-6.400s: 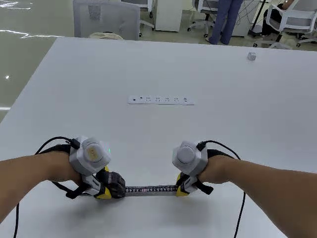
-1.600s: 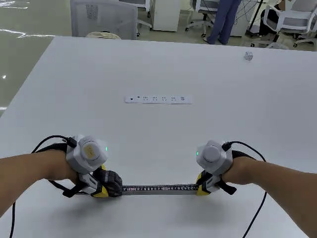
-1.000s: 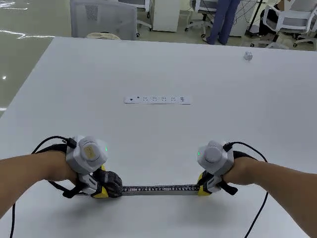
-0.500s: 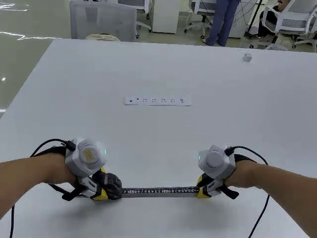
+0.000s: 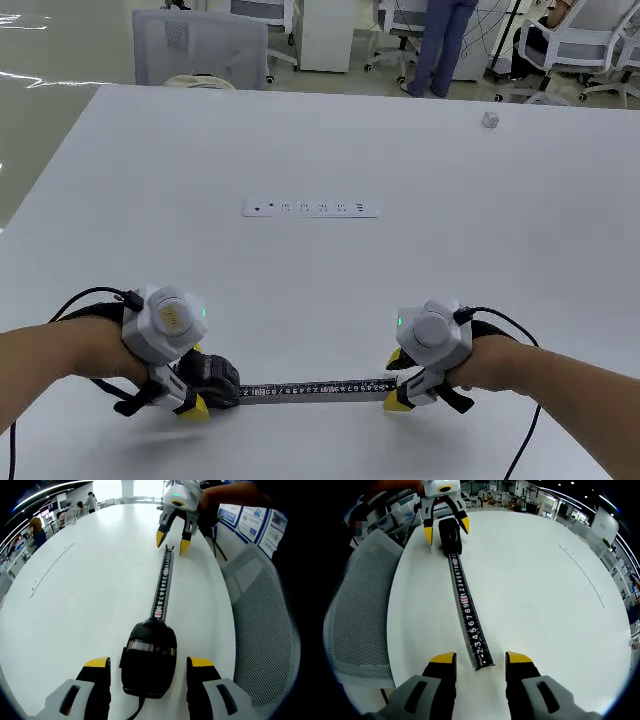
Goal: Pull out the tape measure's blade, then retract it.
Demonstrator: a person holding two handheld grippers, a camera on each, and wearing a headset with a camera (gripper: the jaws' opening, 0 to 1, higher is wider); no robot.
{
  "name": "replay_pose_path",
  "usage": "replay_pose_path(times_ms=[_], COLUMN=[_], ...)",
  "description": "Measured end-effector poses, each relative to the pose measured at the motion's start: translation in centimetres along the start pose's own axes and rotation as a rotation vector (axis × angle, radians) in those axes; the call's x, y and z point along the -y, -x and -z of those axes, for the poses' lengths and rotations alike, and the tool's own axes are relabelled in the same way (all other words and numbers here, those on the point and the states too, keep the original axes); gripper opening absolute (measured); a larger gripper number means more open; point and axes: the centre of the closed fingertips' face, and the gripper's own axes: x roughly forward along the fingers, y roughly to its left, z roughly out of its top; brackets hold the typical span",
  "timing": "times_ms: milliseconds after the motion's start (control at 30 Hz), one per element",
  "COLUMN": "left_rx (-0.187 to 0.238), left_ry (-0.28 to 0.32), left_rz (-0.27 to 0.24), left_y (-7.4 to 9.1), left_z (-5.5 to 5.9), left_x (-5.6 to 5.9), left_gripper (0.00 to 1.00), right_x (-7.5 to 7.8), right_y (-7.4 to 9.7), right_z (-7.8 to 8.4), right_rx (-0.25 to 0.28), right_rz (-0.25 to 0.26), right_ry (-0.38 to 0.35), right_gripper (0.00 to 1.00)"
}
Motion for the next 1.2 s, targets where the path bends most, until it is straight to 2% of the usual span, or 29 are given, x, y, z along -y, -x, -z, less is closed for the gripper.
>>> replay_pose_path(times_ms=[100, 300, 433, 600, 633, 667, 800, 867, 900, 933, 1033, 1200], left_rx=[0.023, 0.057, 0.078, 0.158, 0.188, 0.201, 0.242, 0.265, 0.292, 0.309, 0.328, 0.393], left_ry=[0.017, 0.051, 0.114, 0.185, 0.200, 0.215, 0.277, 0.319, 0.348, 0.365, 0.402, 0.482], left_rz=[-0.016, -0.037, -0.053, -0.101, -0.114, -0.109, -0.131, -0.154, -0.173, -0.180, -0.207, -0.253], left_y=[0.7, 2.3, 3.4, 4.8, 5.0, 5.2, 5.9, 6.3, 6.7, 6.9, 7.6, 9.0], left_z=[0.3, 1.1, 1.7, 1.6, 1.5, 1.5, 2.3, 3.0, 3.2, 3.4, 4.6, 6.3], left_x=[-0.2, 0.1, 0.5, 0.5, 0.5, 0.7, 1.0, 1.0, 0.9, 0.9, 0.9, 1.2], left_gripper=[0.60, 0.65, 0.66, 0.70, 0.72, 0.74, 0.77, 0.79, 0.79, 0.79, 0.81, 0.84], right_x=[-0.1, -0.7, -1.1, -1.4, -1.4, -1.4, -1.6, -1.5, -1.4, -1.4, -2.2, -2.8], right_y=[0.5, 1.1, 1.5, 2.3, 2.5, 2.6, 3.3, 3.9, 4.2, 4.3, 4.3, 5.7], right_z=[0.1, 0.9, 1.4, 1.6, 1.6, 1.8, 2.0, 1.8, 1.8, 1.9, 3.0, 3.6], right_rx=[0.011, 0.025, 0.037, 0.065, 0.074, 0.080, 0.110, 0.159, 0.190, 0.205, 0.198, 0.262], right_rz=[0.008, 0.010, 0.016, 0.049, 0.058, 0.060, 0.089, 0.117, 0.139, 0.146, 0.151, 0.197], right_ry=[-0.013, -0.073, -0.111, -0.152, -0.163, -0.176, -0.223, -0.268, -0.306, -0.313, -0.314, -0.383], right_gripper=[0.39, 0.44, 0.48, 0.53, 0.54, 0.56, 0.60, 0.63, 0.63, 0.64, 0.69, 0.74])
